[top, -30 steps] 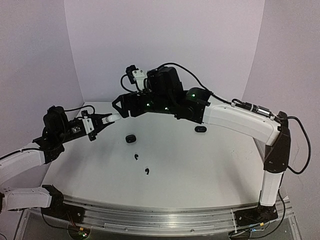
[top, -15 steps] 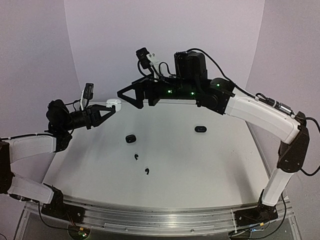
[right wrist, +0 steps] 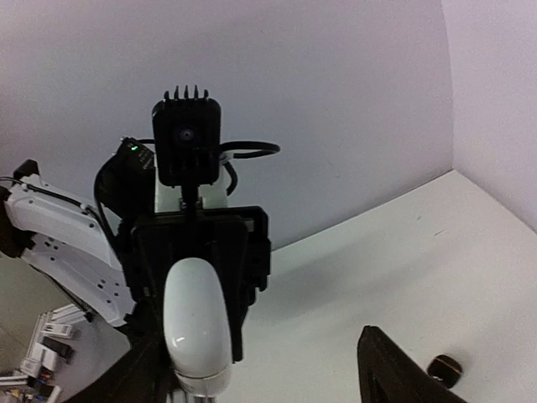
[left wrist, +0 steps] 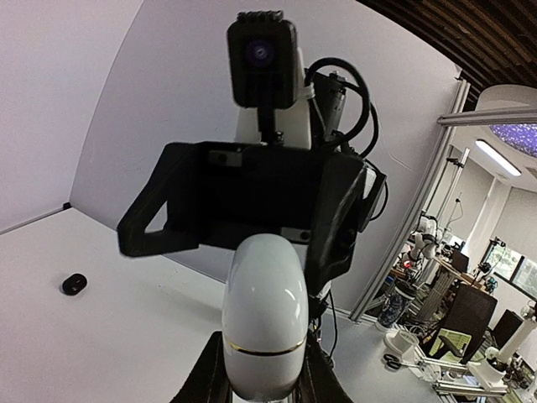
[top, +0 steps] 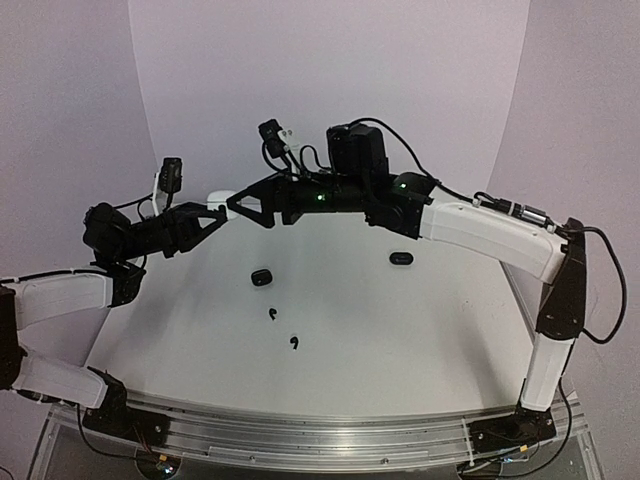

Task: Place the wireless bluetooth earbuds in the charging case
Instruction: Pass from the left arm to the right

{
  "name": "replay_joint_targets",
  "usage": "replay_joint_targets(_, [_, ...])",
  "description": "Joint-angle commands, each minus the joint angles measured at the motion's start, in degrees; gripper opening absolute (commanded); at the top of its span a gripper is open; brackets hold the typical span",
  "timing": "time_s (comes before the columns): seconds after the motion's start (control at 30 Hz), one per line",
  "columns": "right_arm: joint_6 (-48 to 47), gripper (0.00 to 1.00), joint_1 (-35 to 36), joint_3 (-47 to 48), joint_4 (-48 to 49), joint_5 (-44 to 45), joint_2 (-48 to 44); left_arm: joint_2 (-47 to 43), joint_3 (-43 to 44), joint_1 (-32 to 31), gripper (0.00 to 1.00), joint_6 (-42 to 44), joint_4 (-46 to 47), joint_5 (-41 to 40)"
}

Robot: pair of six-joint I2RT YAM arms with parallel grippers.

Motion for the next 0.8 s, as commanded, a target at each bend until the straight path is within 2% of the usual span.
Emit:
replay_joint_targets(0.0, [2.62, 0.70, -0.31, 3.24, 2.46, -4.00, 2.00, -1.24, 1.59, -0.10, 0.00, -0.60, 4.38, 0.86])
replay_joint_targets(0.07, [2.70, 0.64, -0.35, 3.51, 2.56, -5.61, 2.28, -1.20, 1.66, -0.10, 0.00, -0.54, 4.42, 0.72])
replay_joint_targets(0.17, [3.17, 0.49, -0.44, 3.50, 4.16, -6.63, 2.42, -1.19, 1.59, -0.10, 0.00, -0.60, 4.42, 0.64])
replay_joint_targets(0.37, [4.29, 0.29, -0.56, 4.22, 4.93, -8.30, 3.38, -0.74, 2.00, -0.12, 0.00, -0.56, 4.44, 0.85])
replay_joint_targets(0.5, [5.08, 0.19, -0.84, 4.46, 4.86, -9.79, 3.95, -0.70, 2.29, -0.10, 0.00, -0.38, 4.61, 0.88])
replay_joint_targets(0.67, [5.56, 0.01, -0.84, 4.26, 4.70, -10.93, 4.05, -0.56, 2.48, -0.11, 0.00, -0.34, 4.51, 0.82])
replay_joint_targets(0.77, [5.76, 0.00, -0.94, 4.06, 4.82, -11.88, 4.15, -0.46, 2.55, -0.10, 0.00, -0.23, 4.00, 0.39])
